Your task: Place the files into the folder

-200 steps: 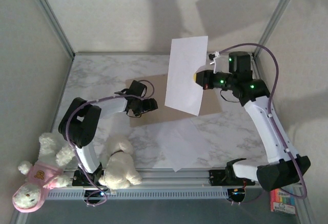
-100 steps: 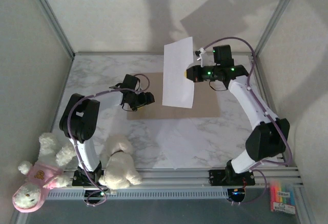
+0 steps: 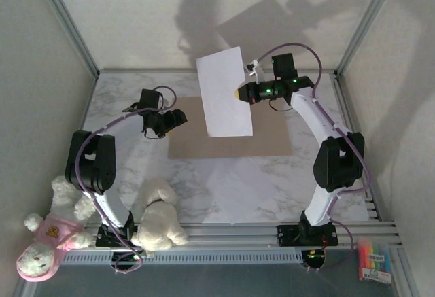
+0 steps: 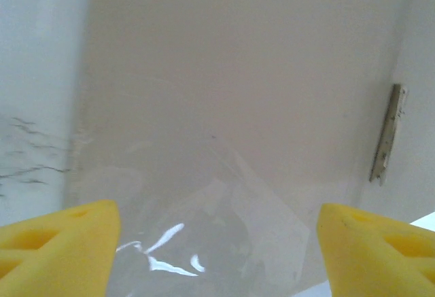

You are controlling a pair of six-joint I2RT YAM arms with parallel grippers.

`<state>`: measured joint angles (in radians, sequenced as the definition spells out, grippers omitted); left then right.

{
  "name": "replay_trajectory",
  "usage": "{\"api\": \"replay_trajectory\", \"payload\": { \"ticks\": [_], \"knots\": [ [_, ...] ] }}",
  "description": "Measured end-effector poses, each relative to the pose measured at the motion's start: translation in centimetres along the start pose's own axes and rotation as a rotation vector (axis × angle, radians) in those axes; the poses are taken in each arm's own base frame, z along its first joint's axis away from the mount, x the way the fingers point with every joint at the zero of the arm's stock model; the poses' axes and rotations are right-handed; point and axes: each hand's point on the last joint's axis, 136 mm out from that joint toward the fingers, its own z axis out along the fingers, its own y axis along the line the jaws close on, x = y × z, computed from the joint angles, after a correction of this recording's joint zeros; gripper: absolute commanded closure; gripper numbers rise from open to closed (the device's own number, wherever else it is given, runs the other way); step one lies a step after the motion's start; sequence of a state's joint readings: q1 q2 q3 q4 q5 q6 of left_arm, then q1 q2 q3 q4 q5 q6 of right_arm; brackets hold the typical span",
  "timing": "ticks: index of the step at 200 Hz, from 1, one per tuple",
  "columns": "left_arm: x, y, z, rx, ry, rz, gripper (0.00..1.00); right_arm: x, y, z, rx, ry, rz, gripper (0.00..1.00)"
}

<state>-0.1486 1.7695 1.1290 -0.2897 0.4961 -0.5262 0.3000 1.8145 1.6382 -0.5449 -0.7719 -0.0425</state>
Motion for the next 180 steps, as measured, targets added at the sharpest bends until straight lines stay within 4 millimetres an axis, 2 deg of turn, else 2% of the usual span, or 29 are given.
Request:
{"api": "replay_trajectory", "payload": {
  "ticks": [33,85,130,180],
  "knots": [
    [0.3,1.3,0.3,-0.029,0.006,-0.015,0.24,1.0,-2.0,1.7,0.011,0.055,-0.026,1.00],
    [1.3,3.1,2.4,-0.068,0.062,-0.021,0.24,2.6,-4.3,3.3,0.039,0.129,-0.077,1.00],
    [1.0,2.9,2.8,-0.068,0.071,-0.014,0.24,2.4,-3.8,3.1,0.019,0.133,-0.169,1.00],
    [0.9,2.9,2.7,-0.059,0.084,-0.018,0.24,3.1,-3.1,3.0,-0.025,0.152,-0.223,1.00]
  ]
}}
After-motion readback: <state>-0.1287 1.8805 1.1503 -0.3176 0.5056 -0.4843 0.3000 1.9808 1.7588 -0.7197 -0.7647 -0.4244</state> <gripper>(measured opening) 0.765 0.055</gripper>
